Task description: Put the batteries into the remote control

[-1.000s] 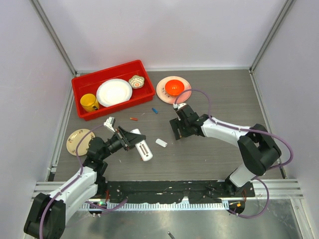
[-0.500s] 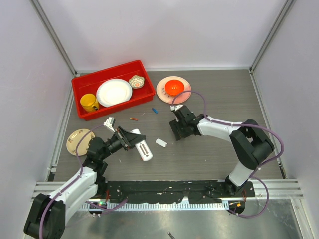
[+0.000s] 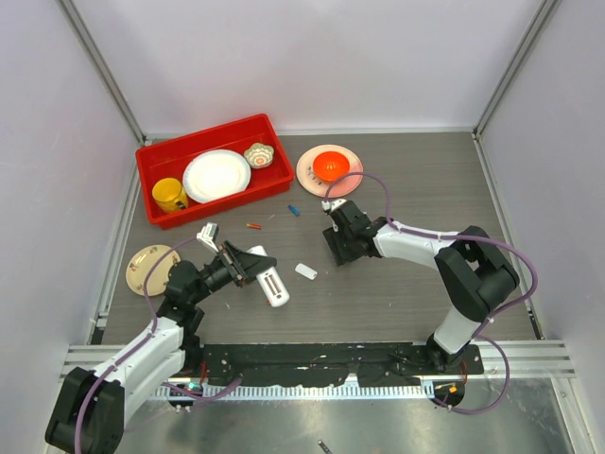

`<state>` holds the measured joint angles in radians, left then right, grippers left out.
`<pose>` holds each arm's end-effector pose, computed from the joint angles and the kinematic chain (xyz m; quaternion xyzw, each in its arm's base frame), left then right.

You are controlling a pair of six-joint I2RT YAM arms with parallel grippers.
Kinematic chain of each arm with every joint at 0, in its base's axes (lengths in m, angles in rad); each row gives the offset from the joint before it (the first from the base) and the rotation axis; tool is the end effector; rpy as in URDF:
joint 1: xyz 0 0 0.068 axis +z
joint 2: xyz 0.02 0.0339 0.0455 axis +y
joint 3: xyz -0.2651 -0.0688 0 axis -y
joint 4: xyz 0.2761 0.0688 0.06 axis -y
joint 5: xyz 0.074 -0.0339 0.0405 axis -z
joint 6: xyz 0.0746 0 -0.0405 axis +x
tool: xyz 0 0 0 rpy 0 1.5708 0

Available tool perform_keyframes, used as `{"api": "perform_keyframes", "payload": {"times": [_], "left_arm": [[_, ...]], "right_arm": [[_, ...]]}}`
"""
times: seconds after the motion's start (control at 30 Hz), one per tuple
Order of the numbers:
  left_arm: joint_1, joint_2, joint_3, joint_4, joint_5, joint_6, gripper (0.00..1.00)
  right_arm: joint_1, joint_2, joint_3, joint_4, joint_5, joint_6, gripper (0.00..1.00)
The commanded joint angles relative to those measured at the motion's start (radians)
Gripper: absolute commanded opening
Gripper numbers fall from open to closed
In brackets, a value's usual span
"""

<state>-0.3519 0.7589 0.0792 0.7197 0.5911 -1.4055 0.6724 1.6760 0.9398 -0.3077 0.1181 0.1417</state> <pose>0.1884 -0.1135 0.1745 -0.1517 0.6785 -0.6599 0.2849 0.2927 0.2218 0.1082 -0.2379 0.9341 0.0506 0.2613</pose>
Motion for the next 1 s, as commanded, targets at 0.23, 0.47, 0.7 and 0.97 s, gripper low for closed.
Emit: {"api": "perform_keyframes", "payload": {"times": [0.23, 0.47, 0.7, 0.97], "left_arm": [[0.005, -0.006, -0.009, 0.026, -0.004, 0.011, 0.0], [0.005, 0.005, -0.009, 0.032, -0.016, 0.011, 0.0], [0.004, 0.023, -0.012, 0.047, -0.03, 0.0, 0.0], [0.004, -0.023, -0.016, 0.02, -0.043, -0.004, 0.0]], "right_arm": [[0.0, -0.073, -0.032, 0.016, 0.021, 0.103, 0.29], [0.015, -0.263, -0.159, 0.149, 0.202, 0.734, 0.01], [0.174, -0.175, -0.055, -0.276, 0.589, 1.489, 0.01], [0.185, 0.105, 0.169, -0.593, 0.532, 1.697, 0.01]]}}
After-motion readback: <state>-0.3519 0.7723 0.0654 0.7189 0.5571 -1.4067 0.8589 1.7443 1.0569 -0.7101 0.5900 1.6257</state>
